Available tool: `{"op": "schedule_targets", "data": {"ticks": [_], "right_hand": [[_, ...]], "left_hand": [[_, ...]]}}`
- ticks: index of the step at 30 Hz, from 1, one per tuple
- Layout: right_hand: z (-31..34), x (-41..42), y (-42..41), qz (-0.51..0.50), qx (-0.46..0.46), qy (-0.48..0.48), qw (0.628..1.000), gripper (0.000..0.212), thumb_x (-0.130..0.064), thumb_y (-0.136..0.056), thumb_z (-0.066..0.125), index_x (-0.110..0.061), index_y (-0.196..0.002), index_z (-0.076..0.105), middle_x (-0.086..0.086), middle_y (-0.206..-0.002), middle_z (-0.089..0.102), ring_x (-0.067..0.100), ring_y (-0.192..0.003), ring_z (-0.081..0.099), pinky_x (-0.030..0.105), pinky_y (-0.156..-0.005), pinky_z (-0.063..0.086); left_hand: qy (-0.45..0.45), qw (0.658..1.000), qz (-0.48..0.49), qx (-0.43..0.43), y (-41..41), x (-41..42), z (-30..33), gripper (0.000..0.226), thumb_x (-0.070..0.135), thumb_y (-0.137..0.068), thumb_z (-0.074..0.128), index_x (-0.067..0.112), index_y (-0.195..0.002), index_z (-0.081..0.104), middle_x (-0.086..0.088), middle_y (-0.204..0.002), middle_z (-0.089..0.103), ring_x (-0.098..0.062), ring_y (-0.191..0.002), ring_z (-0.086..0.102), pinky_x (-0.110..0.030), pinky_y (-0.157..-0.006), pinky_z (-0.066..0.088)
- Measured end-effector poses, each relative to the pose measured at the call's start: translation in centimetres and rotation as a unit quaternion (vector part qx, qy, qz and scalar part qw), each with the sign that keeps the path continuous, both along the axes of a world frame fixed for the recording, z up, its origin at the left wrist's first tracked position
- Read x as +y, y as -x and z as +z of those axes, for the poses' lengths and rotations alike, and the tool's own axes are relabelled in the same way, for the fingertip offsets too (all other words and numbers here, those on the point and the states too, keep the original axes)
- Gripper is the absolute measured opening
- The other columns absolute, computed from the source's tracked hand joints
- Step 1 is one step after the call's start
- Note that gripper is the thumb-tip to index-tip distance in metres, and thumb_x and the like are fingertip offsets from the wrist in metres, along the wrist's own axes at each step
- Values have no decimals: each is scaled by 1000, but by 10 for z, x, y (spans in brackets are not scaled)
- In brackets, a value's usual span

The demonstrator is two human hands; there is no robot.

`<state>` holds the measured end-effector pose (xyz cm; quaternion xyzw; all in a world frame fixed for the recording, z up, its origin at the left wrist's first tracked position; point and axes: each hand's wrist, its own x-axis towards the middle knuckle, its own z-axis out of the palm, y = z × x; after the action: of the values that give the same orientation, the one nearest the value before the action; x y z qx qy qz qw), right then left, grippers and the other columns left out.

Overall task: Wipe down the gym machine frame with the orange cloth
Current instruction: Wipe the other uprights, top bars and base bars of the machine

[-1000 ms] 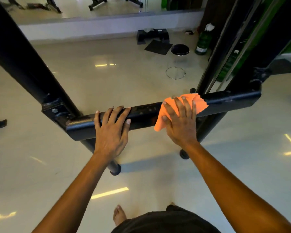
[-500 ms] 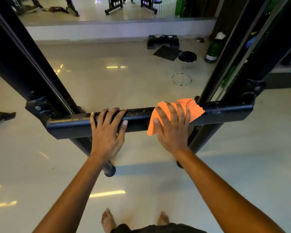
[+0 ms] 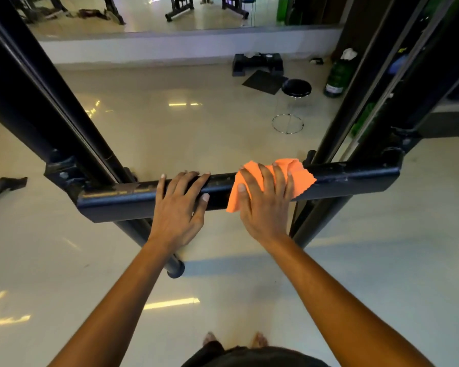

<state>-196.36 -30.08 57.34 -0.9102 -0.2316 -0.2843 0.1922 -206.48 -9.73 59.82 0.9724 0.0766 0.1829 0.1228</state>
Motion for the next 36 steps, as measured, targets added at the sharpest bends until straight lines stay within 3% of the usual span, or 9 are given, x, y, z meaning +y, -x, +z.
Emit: {"op": "schedule_targets", "data": {"ticks": [4,8,11,15,18,22,26,29,36], "right_hand": [[-3,34,18,56,-13,24,998,45,-45,-115,45,-30,-156,58,8,-159,54,41,-152,42,61,-128,23],[-8,-11,-11,97,-59,89,989,50,-49,-114,51,-33,-162,51,7,-163,50,38,-151,44,57,-128,24],[-5,-46,-24,39,-21,76,996,49,-48,-114,49,-32,-160,51,8,-165,46,39,-154,38,57,-130,18],[-3,-2,5,-51,-2,0,999,43,-40,-113,49,-30,-154,59,9,-162,49,43,-157,33,66,-129,18],[-14,42,31,10,-29,23,999,48,-41,-114,51,-30,-160,53,9,-166,47,45,-159,33,67,-129,19],[-23,10,10,71,-81,68,992,52,-44,-113,57,-32,-163,50,9,-168,46,40,-158,38,62,-131,23],[-18,-46,-16,4,-24,38,999,50,-44,-112,58,-29,-160,53,12,-167,43,40,-160,30,65,-130,19],[-15,-20,-2,-60,-1,-9,998,46,-42,-114,48,-28,-156,57,14,-166,43,45,-162,24,70,-130,12],[-20,-1,8,50,-36,55,997,53,-48,-115,49,-34,-166,44,7,-172,38,41,-163,26,63,-133,10]], "left_hand": [[5,1000,-27,3,-5,7,-1,49,43,-111,40,32,-158,49,7,-157,51,-20,-151,39,-53,-129,15],[1,999,-38,-21,-4,11,-5,47,38,-114,38,32,-160,47,8,-156,52,-20,-149,43,-49,-126,22],[5,999,-39,-30,-4,11,-5,48,37,-114,37,31,-160,47,6,-155,53,-20,-149,43,-48,-125,22],[8,999,-35,-22,-6,10,-8,48,39,-113,36,35,-160,46,7,-155,53,-21,-147,44,-49,-124,23],[18,999,-41,-14,-7,14,-9,48,42,-113,34,36,-159,46,9,-155,52,-20,-147,42,-49,-124,22],[10,999,-48,-17,-5,16,-7,49,43,-114,33,35,-160,47,8,-155,52,-20,-146,43,-48,-122,22],[0,999,-41,-17,-4,14,-7,50,51,-114,37,37,-161,45,8,-154,52,-21,-145,44,-48,-124,22],[-35,999,-10,-14,-6,4,-8,51,56,-113,41,38,-160,47,4,-152,53,-25,-142,45,-52,-122,23],[-41,999,17,-10,-9,-7,-6,50,57,-112,35,37,-156,51,2,-147,55,-25,-140,47,-56,-121,22]]}}
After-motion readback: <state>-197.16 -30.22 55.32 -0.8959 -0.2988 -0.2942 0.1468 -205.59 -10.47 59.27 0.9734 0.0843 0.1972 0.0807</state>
